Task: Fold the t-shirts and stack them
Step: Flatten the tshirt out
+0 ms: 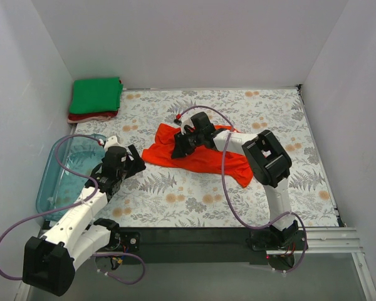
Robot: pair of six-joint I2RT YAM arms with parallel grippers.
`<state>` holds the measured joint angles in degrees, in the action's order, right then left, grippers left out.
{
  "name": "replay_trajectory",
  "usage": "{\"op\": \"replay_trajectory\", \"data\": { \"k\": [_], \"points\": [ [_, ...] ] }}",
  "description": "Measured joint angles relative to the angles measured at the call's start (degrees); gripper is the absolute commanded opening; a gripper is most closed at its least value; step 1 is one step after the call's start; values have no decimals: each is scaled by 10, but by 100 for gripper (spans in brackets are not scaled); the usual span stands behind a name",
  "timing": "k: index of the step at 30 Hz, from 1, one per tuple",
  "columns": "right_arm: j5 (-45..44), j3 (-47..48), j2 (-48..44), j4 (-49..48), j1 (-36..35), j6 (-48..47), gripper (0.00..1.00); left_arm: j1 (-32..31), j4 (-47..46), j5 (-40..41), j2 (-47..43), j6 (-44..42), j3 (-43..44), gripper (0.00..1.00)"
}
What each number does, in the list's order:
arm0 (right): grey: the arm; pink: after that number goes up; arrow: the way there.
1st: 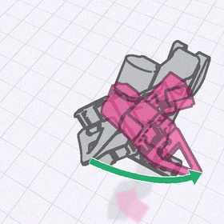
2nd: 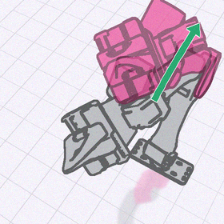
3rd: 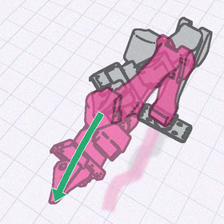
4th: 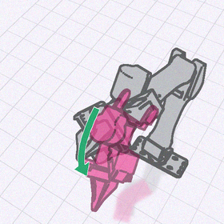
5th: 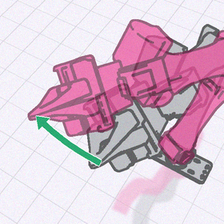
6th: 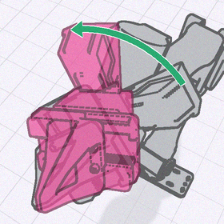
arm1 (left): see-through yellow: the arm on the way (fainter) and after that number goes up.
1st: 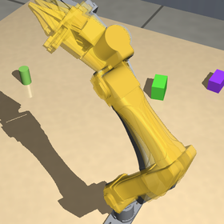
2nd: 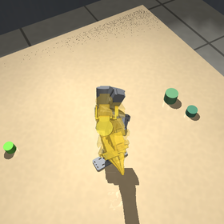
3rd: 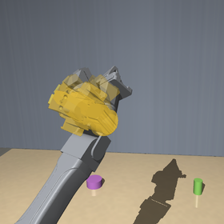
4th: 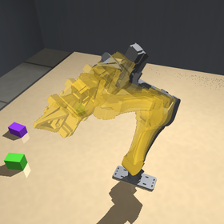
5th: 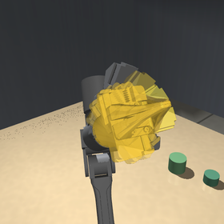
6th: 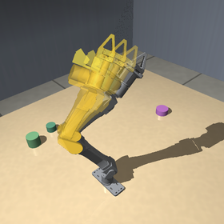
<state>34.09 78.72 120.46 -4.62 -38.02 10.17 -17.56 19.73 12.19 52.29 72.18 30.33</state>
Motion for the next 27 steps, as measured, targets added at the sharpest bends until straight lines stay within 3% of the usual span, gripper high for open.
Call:
{"op": "replay_trajectory", "data": {
  "k": [10, 20, 27],
  "points": [
    [6, 16, 24, 0, -3, -2, 41, 0, -5, -8, 4, -9, 0, 78],
    [29, 22, 31, -2, -5, -12, 6, 0, -5, -9, 7, -12, 0, 78],
    [30, 22, 28, 7, -20, -30, 1, 0, -5, -9, 17, -13, 0, 77]
  ]
}}
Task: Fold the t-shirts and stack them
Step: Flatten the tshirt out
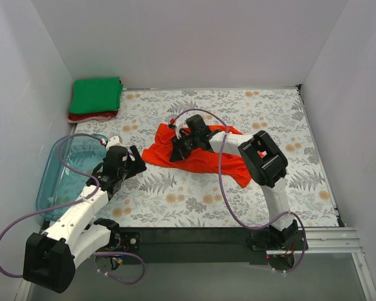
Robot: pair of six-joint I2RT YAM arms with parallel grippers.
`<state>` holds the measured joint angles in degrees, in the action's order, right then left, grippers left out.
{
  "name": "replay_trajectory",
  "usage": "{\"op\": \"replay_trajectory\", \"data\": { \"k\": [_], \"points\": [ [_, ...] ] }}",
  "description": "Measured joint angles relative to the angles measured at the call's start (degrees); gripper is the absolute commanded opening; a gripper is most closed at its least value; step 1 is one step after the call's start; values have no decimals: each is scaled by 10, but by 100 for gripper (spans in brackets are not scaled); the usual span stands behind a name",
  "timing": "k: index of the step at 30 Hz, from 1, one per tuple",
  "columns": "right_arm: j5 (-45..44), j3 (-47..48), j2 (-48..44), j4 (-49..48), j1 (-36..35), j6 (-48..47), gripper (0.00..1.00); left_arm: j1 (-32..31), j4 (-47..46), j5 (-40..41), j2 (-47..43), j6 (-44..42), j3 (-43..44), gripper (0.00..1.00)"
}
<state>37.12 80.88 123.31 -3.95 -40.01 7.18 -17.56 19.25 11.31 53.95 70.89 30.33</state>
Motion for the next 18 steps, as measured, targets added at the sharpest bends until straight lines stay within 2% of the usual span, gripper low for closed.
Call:
{"op": "replay_trajectory", "data": {
  "k": [6, 12, 16, 18],
  "points": [
    [-36, -7, -38, 49, -38, -47, 1, 0, 2, 5, 4, 4, 0, 77],
    [-108, -47, -100, 80, -108, -104, 1, 1, 17, 16, 13, 25, 0, 77],
    [-137, -71, -104, 104, -149, -127, 1, 2, 33, 30, 12, 48, 1, 76],
    [-153, -85, -104, 113, -164, -134, 4, 2, 47, 37, 8, 66, 1, 75]
  ]
}}
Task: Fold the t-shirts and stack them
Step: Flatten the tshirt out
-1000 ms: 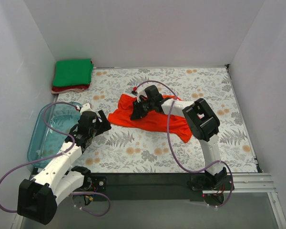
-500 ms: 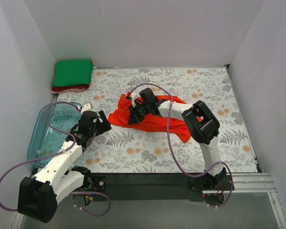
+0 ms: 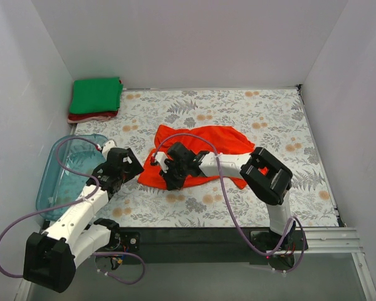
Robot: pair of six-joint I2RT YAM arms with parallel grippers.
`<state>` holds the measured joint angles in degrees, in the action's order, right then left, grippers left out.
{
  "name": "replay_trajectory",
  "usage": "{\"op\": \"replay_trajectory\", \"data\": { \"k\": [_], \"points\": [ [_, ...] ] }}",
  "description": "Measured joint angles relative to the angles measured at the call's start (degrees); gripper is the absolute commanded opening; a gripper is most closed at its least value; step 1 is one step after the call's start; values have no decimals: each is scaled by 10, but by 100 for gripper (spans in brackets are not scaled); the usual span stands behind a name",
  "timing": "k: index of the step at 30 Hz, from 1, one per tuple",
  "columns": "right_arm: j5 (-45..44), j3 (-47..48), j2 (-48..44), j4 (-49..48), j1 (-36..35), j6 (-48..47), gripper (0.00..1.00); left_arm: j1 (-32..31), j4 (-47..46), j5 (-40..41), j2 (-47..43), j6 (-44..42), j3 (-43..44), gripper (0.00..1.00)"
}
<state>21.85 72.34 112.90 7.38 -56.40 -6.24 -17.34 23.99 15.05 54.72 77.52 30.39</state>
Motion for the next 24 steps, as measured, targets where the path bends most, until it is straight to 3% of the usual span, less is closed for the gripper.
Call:
{"op": "replay_trajectory", "data": {
  "k": [3, 7, 10, 17, 24],
  "points": [
    [-23, -13, -10, 16, -19, -7, 16, 0, 22, 3, -19, 33, 0, 74],
    [-38, -40, -51, 35, -31, -9, 43, 0, 37, -10, -43, 74, -2, 72],
    [-70, -69, -101, 48, -32, -3, 54, 0, 48, -22, -42, 93, -9, 70],
    [-208, -123, -217, 61, 1, 29, 63, 0, 71, -38, 52, 99, -6, 65],
    [-311, -219, -323, 76, 104, 104, 71, -4, 92, -41, 137, 80, 23, 55]
  ]
}}
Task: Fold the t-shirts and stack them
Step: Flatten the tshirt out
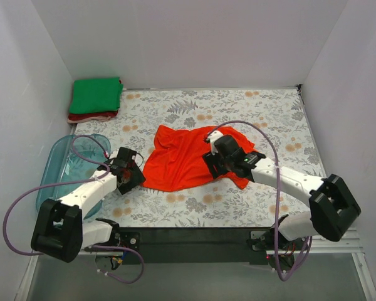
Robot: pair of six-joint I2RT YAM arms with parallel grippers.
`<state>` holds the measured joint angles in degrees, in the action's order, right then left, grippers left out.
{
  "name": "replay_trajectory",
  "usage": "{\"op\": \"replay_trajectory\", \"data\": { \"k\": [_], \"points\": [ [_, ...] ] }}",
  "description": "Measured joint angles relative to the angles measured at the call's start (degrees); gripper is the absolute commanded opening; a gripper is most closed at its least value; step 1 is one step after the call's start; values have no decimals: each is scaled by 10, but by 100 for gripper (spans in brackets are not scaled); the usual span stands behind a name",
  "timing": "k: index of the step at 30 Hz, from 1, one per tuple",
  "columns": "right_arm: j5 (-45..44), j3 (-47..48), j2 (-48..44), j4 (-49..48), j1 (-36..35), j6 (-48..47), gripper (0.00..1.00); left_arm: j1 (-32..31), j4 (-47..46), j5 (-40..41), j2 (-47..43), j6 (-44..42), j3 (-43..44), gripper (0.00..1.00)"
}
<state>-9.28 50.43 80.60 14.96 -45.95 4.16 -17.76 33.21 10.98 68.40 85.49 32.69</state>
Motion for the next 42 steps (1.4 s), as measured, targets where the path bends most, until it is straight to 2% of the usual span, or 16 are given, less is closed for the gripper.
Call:
{"op": "replay_trajectory", "data": {
  "k": [7, 19, 22, 29, 30, 36, 42],
  "points": [
    [-33, -71, -116, 16, 107, 52, 73, -32, 7, 2, 44, -24, 29, 52],
    [-45, -85, -144, 16, 145, 62, 72, -64, 25, 35, 103, -33, 68, 49],
    [-52, -93, -149, 17, 153, 66, 73, -65, 26, 38, 108, -35, 72, 42],
    [-76, -107, -155, 22, 178, 87, 80, -66, 16, 52, 122, -49, 79, 10],
    [-79, -110, -156, 23, 184, 90, 80, -66, 13, 54, 125, -51, 81, 1],
    [-79, -119, -156, 47, 243, 109, 83, -66, 8, 61, 123, -56, 81, 0],
    [-36, -140, -172, 58, 358, 143, 85, -60, 3, 66, 93, -51, 68, 0]
  ]
}}
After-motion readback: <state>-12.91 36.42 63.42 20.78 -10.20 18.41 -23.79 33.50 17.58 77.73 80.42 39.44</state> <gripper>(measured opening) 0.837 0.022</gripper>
